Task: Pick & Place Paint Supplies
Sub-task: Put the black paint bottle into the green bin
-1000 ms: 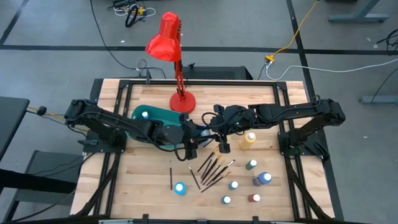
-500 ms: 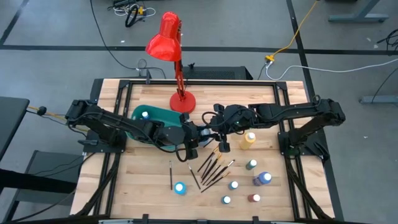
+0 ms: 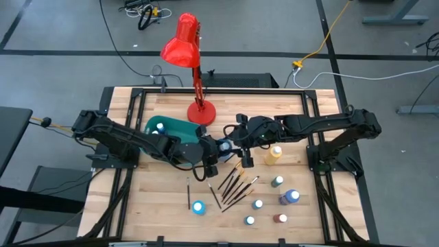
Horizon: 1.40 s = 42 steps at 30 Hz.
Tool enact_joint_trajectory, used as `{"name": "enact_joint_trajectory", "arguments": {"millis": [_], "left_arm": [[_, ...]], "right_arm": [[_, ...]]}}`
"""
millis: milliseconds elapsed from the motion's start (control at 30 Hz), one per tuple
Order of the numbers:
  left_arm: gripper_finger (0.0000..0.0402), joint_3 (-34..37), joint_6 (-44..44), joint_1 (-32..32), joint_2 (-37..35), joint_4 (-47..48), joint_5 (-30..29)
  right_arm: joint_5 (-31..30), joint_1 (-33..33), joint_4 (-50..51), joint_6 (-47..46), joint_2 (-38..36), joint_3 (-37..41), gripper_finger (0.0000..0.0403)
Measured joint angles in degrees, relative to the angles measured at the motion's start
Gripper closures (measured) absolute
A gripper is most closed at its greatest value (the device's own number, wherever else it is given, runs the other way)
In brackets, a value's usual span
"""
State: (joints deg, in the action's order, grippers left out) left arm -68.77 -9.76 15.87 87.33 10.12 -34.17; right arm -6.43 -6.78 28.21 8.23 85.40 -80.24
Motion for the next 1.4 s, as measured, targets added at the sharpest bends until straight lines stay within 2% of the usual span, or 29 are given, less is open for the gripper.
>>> {"name": "enact_joint_trajectory", "arguments": {"millis": [133, 267, 433, 567, 733, 933, 1200, 1300, 1400], "left_arm": [[0.0241, 0.0, -5.0, 1.5, 0.0, 5.2, -6.4], [0.0233, 0.0, -11.1, 4.1, -0.9, 11.4, -14.5], [0.0242, 0.0, -20.1, 8.0, -3.9, 20.3, -22.7], [0.0238, 0.0, -32.7, 10.8, -4.6, 31.7, -29.0], [0.0235, 0.8, -51.4, 12.0, -4.6, 45.3, -31.3], [0.0241, 7.0, -63.7, 10.8, -4.2, 46.2, -35.3], [0.0237, 16.4, -76.6, 6.5, -4.2, 45.3, -35.4], [0.0241, 20.2, -78.3, 5.1, -3.8, 38.6, -35.6], [0.0237, 24.2, -75.5, 3.9, -3.7, 29.1, -35.2]], "right_arm": [[-3.7, 0.0, -0.1, -0.1, -1.5, 0.0, 0.0176], [-3.3, 0.0, 0.3, -1.0, -3.6, 0.0, 0.0176], [-3.1, 0.0, 1.3, -2.0, -5.5, 0.0, 0.0184], [-3.2, 0.0, 2.8, -3.2, -5.7, 0.0, 0.0192], [-3.1, 0.0, 3.9, -3.7, -5.1, 0.0, 0.0198], [-3.1, 0.0, 3.8, -3.3, -5.1, 0.0, 0.0199], [-3.1, 0.0, 3.8, -3.3, -5.1, 0.0, 0.0199], [-3.1, 0.0, 3.8, -3.3, -5.1, 0.0, 0.0199], [-3.1, 0.0, 3.8, -3.2, -5.1, 0.0, 0.0199]]}}
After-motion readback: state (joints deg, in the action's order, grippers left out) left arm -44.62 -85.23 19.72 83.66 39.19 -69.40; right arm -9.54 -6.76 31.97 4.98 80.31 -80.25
